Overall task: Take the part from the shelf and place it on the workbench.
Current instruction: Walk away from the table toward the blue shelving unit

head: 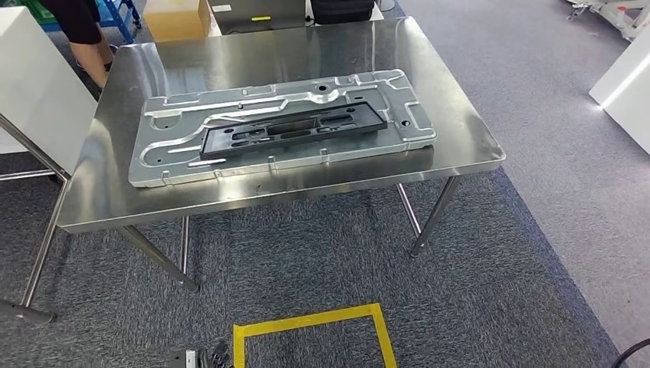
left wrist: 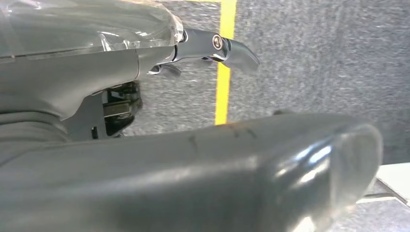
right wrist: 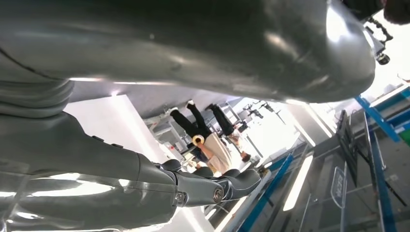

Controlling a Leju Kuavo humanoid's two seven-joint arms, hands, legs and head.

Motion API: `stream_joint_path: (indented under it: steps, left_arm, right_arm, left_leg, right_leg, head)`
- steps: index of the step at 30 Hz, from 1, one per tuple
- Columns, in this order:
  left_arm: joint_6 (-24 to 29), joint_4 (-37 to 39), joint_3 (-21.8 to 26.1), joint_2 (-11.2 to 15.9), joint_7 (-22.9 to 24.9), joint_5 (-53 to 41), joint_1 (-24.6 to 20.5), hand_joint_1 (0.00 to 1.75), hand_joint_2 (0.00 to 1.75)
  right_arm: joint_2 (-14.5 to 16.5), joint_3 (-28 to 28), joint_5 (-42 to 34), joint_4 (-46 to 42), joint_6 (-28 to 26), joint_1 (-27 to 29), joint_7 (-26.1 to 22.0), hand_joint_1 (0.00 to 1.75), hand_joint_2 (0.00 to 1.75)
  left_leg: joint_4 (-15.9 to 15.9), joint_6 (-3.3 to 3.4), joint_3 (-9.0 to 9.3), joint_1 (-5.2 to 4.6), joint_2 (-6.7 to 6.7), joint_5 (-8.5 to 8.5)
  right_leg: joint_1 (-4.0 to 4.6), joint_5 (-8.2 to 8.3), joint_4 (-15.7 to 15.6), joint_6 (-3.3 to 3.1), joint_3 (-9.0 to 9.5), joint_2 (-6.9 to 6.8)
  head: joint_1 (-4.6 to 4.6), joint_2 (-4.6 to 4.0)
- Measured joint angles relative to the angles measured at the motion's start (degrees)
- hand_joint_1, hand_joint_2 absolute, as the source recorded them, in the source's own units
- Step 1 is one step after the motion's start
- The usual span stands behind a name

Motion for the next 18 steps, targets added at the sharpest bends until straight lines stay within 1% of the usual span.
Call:
stream_joint_path:
  steps: [1,2,3,4,5,6,7,8,9,10,11,12,13,14,15,16,17,18]
  left_arm:
    - [0.0,0.0,-0.3,0.0,0.1,-0.2,-0.1,0.00,0.00]
    - [0.1,0.0,-0.5,0.0,0.2,-0.3,-0.1,0.00,0.00]
    - [0.2,0.0,-0.6,0.0,0.3,-0.4,-0.2,0.00,0.00]
    - [0.2,0.0,-0.7,0.0,0.3,-0.4,-0.3,0.00,0.00]
    - [0.3,0.0,-0.8,0.0,0.3,-0.4,-0.3,0.00,0.00]
    - [0.4,0.0,-0.9,0.0,0.3,-0.3,-0.3,0.00,0.00]
    - [0.5,0.1,-0.9,0.0,0.2,-0.3,-0.2,0.00,0.00]
    - [0.5,0.1,-1.0,0.0,0.0,-0.2,-0.2,0.00,0.00]
    - [0.5,0.1,-1.0,0.0,-0.1,-0.2,-0.1,0.00,0.00]
    - [0.5,0.2,-1.0,0.0,-0.3,-0.1,0.0,0.00,0.00]
    - [0.5,0.2,-1.0,0.0,-0.5,0.0,0.1,0.00,0.00]
    - [0.5,0.2,-1.0,0.0,-0.7,0.0,0.2,0.00,0.00]
    - [0.5,0.3,-1.0,0.1,-0.9,0.1,0.4,0.00,0.00]
    - [0.5,0.3,-1.0,0.1,-1.0,0.2,0.5,0.00,0.00]
    - [0.6,0.3,-1.0,0.2,-1.1,0.3,0.7,0.00,0.00]
    - [0.6,0.4,-1.0,0.3,-1.2,0.3,0.7,0.00,0.00]
    - [0.7,0.4,-1.0,0.3,-1.3,0.4,0.8,0.00,0.00]
    - [0.9,0.4,-1.0,0.3,-1.4,0.5,0.8,0.00,0.00]
  right_arm:
    - [1.0,-0.9,0.5,-0.3,0.8,0.0,-0.6,0.00,0.00]
    - [1.8,-1.6,1.3,-0.5,1.4,0.0,-1.3,0.00,0.00]
    - [2.4,-1.8,2.0,-0.5,1.7,-0.2,-1.9,0.00,0.00]
    - [2.9,-1.8,2.8,-0.5,1.8,-0.4,-2.4,0.00,0.00]
    - [3.3,-1.8,3.4,-0.5,1.8,-0.6,-2.9,0.00,0.00]
    - [3.7,-1.8,3.9,-0.5,1.7,-0.7,-3.2,0.00,0.00]
    - [4.2,-1.7,4.2,-0.5,1.6,-0.6,-3.4,0.00,0.00]
    - [4.7,-1.6,4.4,-0.6,1.5,-0.5,-3.6,0.00,0.00]
    - [5.2,-1.6,4.5,-0.8,1.4,-0.2,-3.8,0.00,0.00]
    - [5.8,-1.5,4.5,-1.0,1.4,0.0,-3.9,0.00,0.00]
    - [6.3,-1.4,4.5,-1.2,1.2,0.2,-4.1,0.00,0.00]
    - [7.0,-1.4,4.5,-1.4,1.2,0.4,-4.2,0.00,0.00]
    - [7.6,-1.3,4.6,-1.5,1.1,0.6,-4.3,0.00,0.00]
    - [8.2,-1.2,4.8,-1.6,1.0,0.8,-4.4,0.00,0.00]
    - [8.7,-1.1,5.0,-1.7,0.9,0.9,-4.6,0.00,0.00]
    - [9.1,-0.9,5.2,-1.7,0.8,1.0,-4.8,0.00,0.00]
    - [9.3,-0.7,5.3,-1.7,0.7,0.9,-5.0,0.00,0.00]
    - [9.5,-0.4,5.5,-1.7,0.6,0.9,-5.3,0.00,0.00]
  left_leg:
    - [-0.5,-0.10,2.69,0.16,0.00,0.67]
    - [-4.3,-0.01,6.60,0.17,0.00,1.41]
    - [-8.5,0.28,9.64,0.08,-0.02,0.89]
    - [-11.7,0.61,11.66,-0.04,-0.05,0.07]
    - [-13.5,0.99,12.56,-0.23,-0.07,-0.60]
    - [-13.8,1.45,12.33,-0.34,-0.06,-0.26]
    - [-14.0,1.92,11.86,-0.34,0.03,0.40]
    - [-14.2,2.46,11.26,-0.34,0.16,1.14]
    - [-14.4,2.93,10.54,-0.27,0.28,2.00]
    - [-14.6,3.26,9.69,-0.23,0.40,2.83]
    - [-14.6,3.46,8.77,-0.30,0.46,3.57]
    - [-14.5,3.51,7.85,-0.39,0.51,4.28]
    - [-14.4,3.49,6.87,-0.48,0.55,4.99]
    - [-14.1,3.43,5.85,-0.55,0.57,5.65]
    - [-13.8,3.33,4.79,-0.59,0.58,6.25]
    - [-13.5,3.18,3.79,-0.61,0.58,6.77]
    - [-13.1,2.99,2.93,-0.66,0.57,7.22]
    - [-12.7,2.75,2.26,-0.73,0.54,7.64]
  right_leg:
    - [-0.01,1.01,0.4,0.25,-1.58,-0.03]
    - [0.02,1.85,0.9,0.59,-2.88,-0.04]
    - [0.05,2.35,1.0,0.88,-3.33,-0.05]
    - [0.09,2.84,1.1,1.23,-3.50,-0.06]
    - [0.07,3.37,1.0,1.63,-3.53,-0.08]
    - [0.00,3.97,0.8,2.05,-3.47,-0.09]
    - [-0.13,4.16,0.7,2.42,-3.59,-0.04]
    - [-0.27,3.32,1.1,2.69,-4.00,0.04]
    - [-0.37,1.36,2.5,2.88,-4.63,0.12]
    - [-0.47,-1.62,5.0,3.00,-5.45,0.20]
    - [-0.47,-4.82,8.4,3.15,-6.33,0.23]
    - [-0.48,-7.08,12.2,3.30,-7.01,0.25]
    - [-0.47,-7.89,15.2,3.41,-7.22,0.27]
    - [-0.47,-7.33,16.9,3.45,-6.75,0.28]
    - [-0.46,-5.77,16.4,3.38,-5.23,0.28]
    - [-0.44,-4.22,13.9,3.21,-2.63,0.29]
    - [-0.35,-3.83,9.8,2.96,0.66,0.32]
    - [-0.20,-4.26,5.3,2.68,3.82,0.35]
  head:
    - [0.00,0.00]
    - [0.00,0.00]
    - [0.01,0.01]
    - [0.02,0.01]
    - [0.03,0.02]
    - [0.03,0.02]
    - [0.03,0.02]
    - [0.03,0.02]
    - [0.03,0.01]
    - [0.03,0.01]
    - [0.03,0.01]
    - [0.03,0.01]
    - [0.03,0.00]
    - [0.02,0.00]
    - [0.02,0.00]
    - [0.02,0.00]
    - [0.02,0.00]
    - [-0.01,0.01]
